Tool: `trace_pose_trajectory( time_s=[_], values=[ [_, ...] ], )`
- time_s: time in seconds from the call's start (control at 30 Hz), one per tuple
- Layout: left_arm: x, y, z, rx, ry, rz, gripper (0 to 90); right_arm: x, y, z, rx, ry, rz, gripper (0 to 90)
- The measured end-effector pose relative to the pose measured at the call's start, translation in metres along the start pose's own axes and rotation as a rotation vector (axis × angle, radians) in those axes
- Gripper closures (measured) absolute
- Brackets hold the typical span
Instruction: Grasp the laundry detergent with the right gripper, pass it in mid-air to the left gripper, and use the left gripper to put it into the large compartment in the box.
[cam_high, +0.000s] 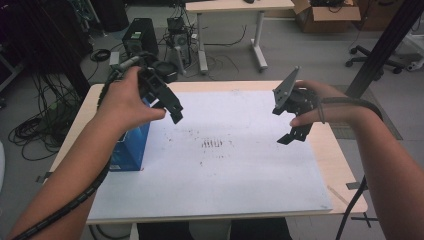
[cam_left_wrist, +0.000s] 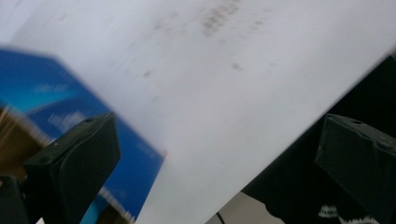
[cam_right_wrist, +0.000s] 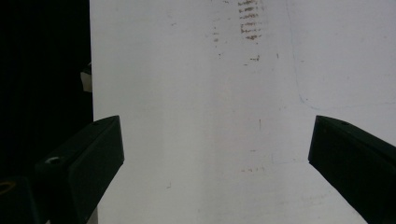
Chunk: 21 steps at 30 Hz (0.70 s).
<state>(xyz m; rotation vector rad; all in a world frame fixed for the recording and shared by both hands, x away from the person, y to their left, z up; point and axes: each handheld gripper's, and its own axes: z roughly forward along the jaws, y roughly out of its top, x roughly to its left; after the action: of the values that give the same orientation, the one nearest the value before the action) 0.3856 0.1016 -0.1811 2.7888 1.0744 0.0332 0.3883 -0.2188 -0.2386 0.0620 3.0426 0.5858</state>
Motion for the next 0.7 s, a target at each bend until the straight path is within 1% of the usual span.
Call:
trace_pose_trajectory(
  time_s=[0.03,0.07,0.1,0.13,0.17,0.2,0.23,0.33,0.37,0.43,0.47,0.5,0.53,0.57,0.6,0.63,0.67,0.7],
  values=[
    [-0.007,0.005,0.001,0.005,-0.006,0.037,0.2,0.000,-0.001,0.001,-0.004,0.005,0.000,3.4],
    [-0.007,0.005,0.001,0.005,-0.006,0.037,0.2,0.000,-0.001,0.001,-0.004,0.005,0.000,3.4],
    [-0.019,0.011,0.001,0.019,0.000,0.105,0.2,0.001,-0.002,0.005,-0.003,0.013,0.000,3.4],
    [-0.019,0.011,0.001,0.019,0.000,0.105,0.2,0.001,-0.002,0.005,-0.003,0.013,0.000,3.4],
    [-0.028,0.016,0.003,0.034,-0.013,0.156,0.2,0.001,-0.004,0.008,0.002,0.018,0.004,3.5],
    [-0.028,0.016,0.003,0.034,-0.013,0.156,0.2,0.002,-0.005,0.010,0.007,0.020,0.003,3.6],
    [-0.035,0.019,0.005,0.047,-0.019,0.196,0.2,0.002,-0.005,0.010,0.011,0.021,0.004,3.6],
    [-0.047,0.023,0.009,0.073,-0.022,0.283,0.2,0.004,-0.006,0.009,0.010,0.022,0.005,3.6],
    [-0.050,0.023,0.011,0.080,-0.015,0.316,0.2,0.004,-0.006,0.009,0.010,0.020,0.005,3.5],
    [-0.058,0.024,0.014,0.105,0.025,0.386,0.2,0.005,-0.006,0.007,0.013,0.020,0.005,3.6],
    [-0.058,0.024,0.014,0.105,0.025,0.386,0.2,0.005,-0.006,0.007,0.013,0.020,0.005,3.6],
    [-0.062,0.025,0.016,0.112,0.050,0.435,0.2,0.006,-0.006,0.005,0.020,0.019,0.004,3.5],
    [-0.063,0.025,0.016,0.116,0.049,0.458,0.2,0.006,-0.006,0.004,0.023,0.019,0.004,3.5],
    [-0.065,0.025,0.017,0.114,0.048,0.495,0.2,0.006,-0.006,0.004,0.024,0.021,0.001,3.4],
    [-0.066,0.023,0.017,0.117,0.042,0.543,0.2,0.006,-0.007,0.003,0.021,0.026,-0.005,3.4],
    [-0.066,0.023,0.017,0.117,0.042,0.543,0.2,0.006,-0.007,0.003,0.021,0.026,-0.005,3.4],
    [-0.066,0.022,0.020,0.132,0.027,0.585,0.2,0.005,-0.007,0.003,0.022,0.030,-0.003,3.5],
    [-0.066,0.022,0.021,0.148,0.029,0.598,0.2,0.005,-0.007,0.004,0.030,0.027,-0.001,3.5]
  ],
)
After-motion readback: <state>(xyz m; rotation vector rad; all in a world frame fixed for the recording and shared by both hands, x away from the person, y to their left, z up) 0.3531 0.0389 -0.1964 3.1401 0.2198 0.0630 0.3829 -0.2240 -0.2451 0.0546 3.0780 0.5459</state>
